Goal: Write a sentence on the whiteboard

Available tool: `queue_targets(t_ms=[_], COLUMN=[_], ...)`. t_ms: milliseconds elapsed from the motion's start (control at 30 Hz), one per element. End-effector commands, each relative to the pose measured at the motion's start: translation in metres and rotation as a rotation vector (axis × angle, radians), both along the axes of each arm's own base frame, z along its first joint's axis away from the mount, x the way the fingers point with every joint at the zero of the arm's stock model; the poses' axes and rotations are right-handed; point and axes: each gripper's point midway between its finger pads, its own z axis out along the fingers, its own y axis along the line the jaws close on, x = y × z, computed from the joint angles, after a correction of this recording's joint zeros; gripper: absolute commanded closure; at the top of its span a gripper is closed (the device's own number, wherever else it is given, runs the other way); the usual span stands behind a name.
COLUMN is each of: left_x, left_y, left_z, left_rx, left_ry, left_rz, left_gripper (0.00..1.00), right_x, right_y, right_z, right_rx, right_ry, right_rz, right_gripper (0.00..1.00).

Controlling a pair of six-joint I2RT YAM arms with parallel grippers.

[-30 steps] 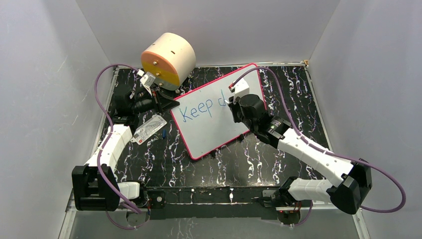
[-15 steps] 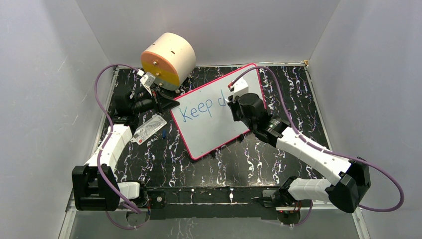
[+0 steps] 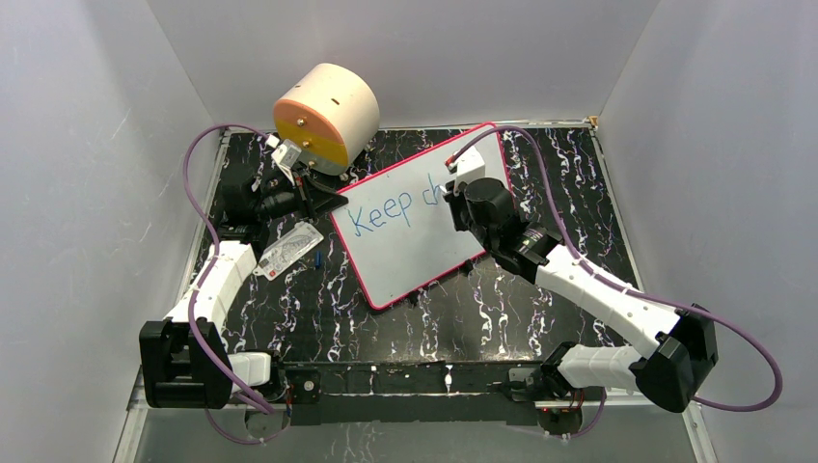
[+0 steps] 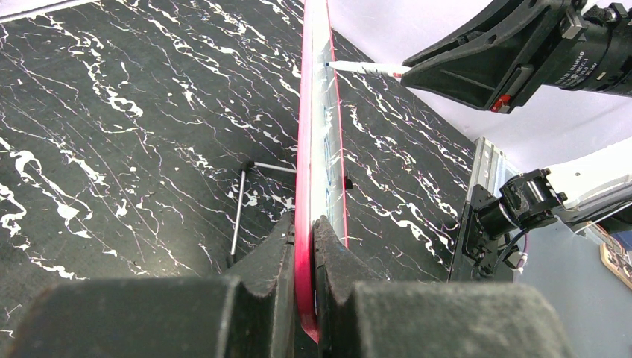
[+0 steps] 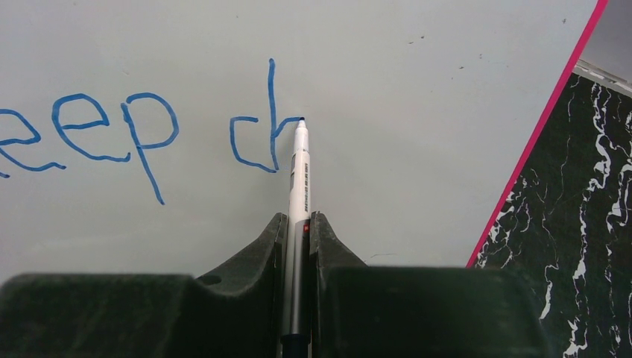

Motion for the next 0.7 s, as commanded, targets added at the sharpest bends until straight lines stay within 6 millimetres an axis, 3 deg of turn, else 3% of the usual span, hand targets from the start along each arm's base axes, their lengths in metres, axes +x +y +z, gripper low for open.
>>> queue_targets(t_ms=[0,667], left_x=[-0.013,-0.012], left_y=[-0.010,-0.009], left_z=[-0.017,-0.018], left_rx=[0.041,0.044], left_ry=[-0.014,-0.012], left_rz=[-0.089,-0.084], left_gripper=[1.00,1.00], right_x=[0.011,-0.006], right_y=[-0.005,-0.012], right_z=[0.023,-0.006], right_rx=[0.031,-0.009], right_ry=[-0.048,0.060], right_rz=[-0.048,-0.027], right_gripper=[1.00,1.00])
